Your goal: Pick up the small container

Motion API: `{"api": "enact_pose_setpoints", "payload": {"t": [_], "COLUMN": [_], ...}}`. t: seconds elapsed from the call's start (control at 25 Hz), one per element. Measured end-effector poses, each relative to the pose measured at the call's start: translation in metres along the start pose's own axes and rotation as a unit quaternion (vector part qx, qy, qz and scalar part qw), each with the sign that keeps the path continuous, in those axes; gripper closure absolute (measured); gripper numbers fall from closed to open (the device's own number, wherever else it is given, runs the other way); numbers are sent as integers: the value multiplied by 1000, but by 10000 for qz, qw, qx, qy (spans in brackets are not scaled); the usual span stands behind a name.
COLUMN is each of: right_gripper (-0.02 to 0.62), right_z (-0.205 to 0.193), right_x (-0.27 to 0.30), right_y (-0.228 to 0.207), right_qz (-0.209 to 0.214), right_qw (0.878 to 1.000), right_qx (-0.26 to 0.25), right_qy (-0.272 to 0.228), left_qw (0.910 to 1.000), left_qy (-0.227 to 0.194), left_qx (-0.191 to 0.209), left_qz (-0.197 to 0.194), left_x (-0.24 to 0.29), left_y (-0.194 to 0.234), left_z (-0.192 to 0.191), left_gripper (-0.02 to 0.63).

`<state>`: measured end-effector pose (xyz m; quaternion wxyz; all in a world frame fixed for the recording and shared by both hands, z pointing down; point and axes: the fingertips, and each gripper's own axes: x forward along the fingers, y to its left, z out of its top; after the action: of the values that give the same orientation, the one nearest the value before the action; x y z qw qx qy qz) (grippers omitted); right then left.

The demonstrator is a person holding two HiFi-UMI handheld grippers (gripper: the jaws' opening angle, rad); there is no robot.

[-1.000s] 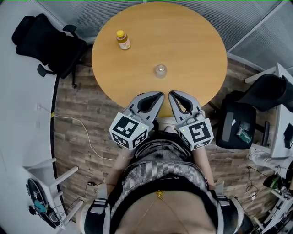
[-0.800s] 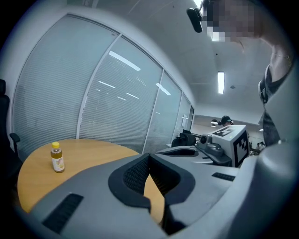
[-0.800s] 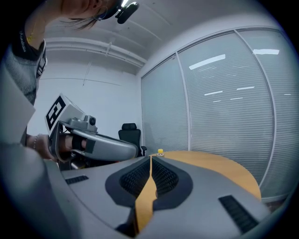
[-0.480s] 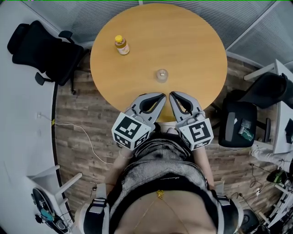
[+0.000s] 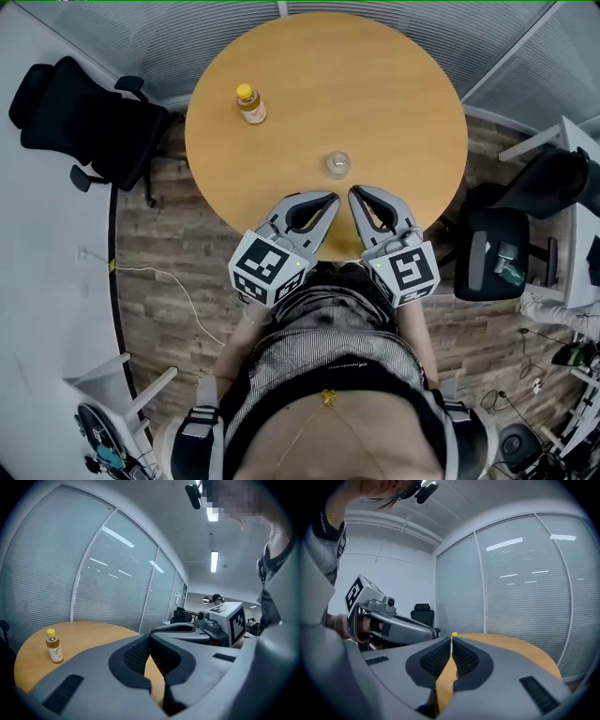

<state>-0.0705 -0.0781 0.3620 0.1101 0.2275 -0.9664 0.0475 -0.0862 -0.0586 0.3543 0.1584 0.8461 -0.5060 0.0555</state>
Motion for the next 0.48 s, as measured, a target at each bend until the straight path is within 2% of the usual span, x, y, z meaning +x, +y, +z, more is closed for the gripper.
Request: {"api": "enact_pose_setpoints", "payload": {"t": [0.2, 0.48], "right_gripper": [571, 571], "right_z": [-9, -15], "right_x": [3, 4], "right_y": [1, -3], "right_qz": [-131, -26], "right_qw": [9999, 9998], "right_qx": [100, 198], "right_qy": [21, 64], "left_qw": [9999, 9999], "left_qy": [75, 119], "left_qx": [-12, -56], "left_qz": [-71, 16], "left_x": [-4, 6], "left_y": [5, 7], "left_z": [-3, -2], "left_gripper": [588, 588]}}
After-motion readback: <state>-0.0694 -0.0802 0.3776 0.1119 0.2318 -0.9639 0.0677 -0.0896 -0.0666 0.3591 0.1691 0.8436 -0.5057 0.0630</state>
